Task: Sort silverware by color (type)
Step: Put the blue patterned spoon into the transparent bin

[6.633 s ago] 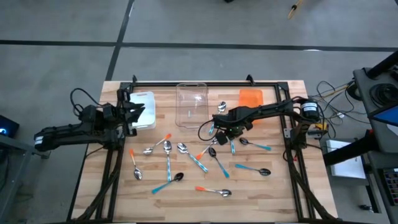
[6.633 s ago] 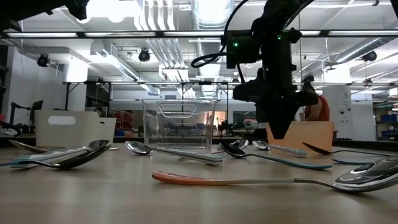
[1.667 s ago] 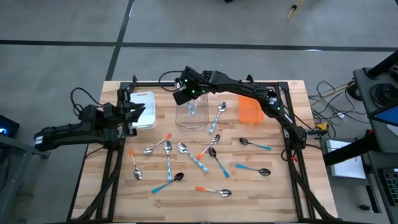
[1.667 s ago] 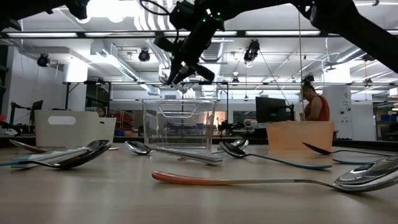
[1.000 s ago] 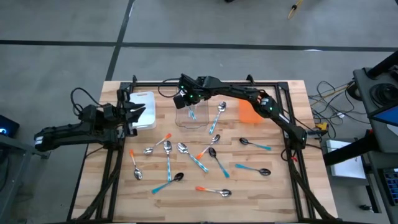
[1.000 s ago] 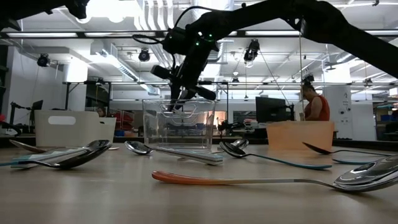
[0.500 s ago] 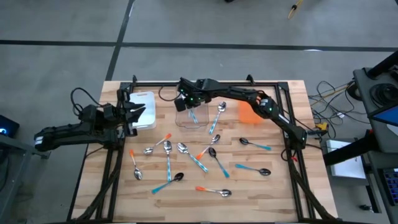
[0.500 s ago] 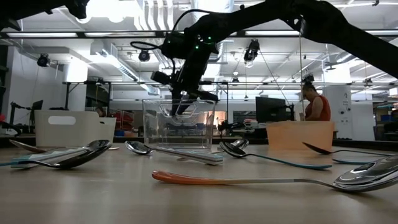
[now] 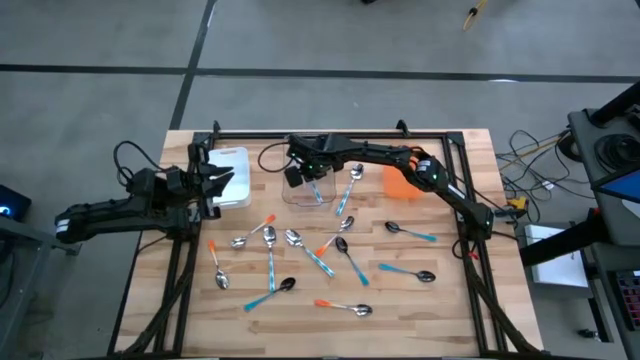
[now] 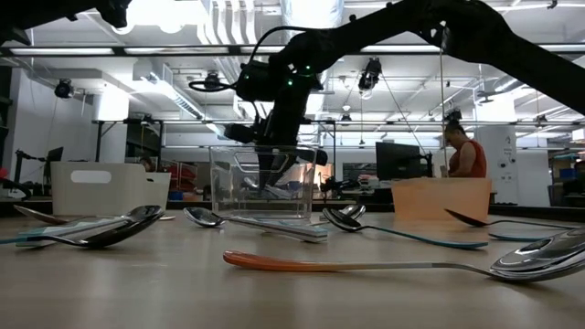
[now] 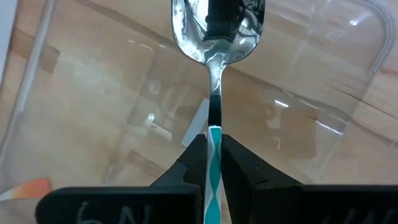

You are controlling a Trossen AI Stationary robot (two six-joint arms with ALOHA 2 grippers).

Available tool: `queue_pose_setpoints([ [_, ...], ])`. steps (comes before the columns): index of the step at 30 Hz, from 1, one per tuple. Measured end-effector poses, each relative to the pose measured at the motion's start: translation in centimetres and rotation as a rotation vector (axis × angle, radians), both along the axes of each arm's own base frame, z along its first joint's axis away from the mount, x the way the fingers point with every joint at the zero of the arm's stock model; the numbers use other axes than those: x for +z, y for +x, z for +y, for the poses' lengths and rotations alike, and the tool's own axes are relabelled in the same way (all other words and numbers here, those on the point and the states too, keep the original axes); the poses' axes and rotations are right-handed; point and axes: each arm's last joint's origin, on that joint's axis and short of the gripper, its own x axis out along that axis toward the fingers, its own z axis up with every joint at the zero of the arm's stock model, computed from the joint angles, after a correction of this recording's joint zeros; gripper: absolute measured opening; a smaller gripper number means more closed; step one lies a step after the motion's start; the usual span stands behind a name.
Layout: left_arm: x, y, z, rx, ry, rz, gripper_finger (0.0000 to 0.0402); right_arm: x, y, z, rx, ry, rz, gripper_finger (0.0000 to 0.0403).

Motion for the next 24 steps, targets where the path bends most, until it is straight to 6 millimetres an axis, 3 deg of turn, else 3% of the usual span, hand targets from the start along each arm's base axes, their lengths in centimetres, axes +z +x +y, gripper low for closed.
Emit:
queue_pose_setpoints([
  [24, 0.00, 0.00, 0.00, 0.000, -0.001, 0.000, 0.0036, -0.48, -0.16, -0.01, 0.000, -0.017, 0.024, 0.0020],
])
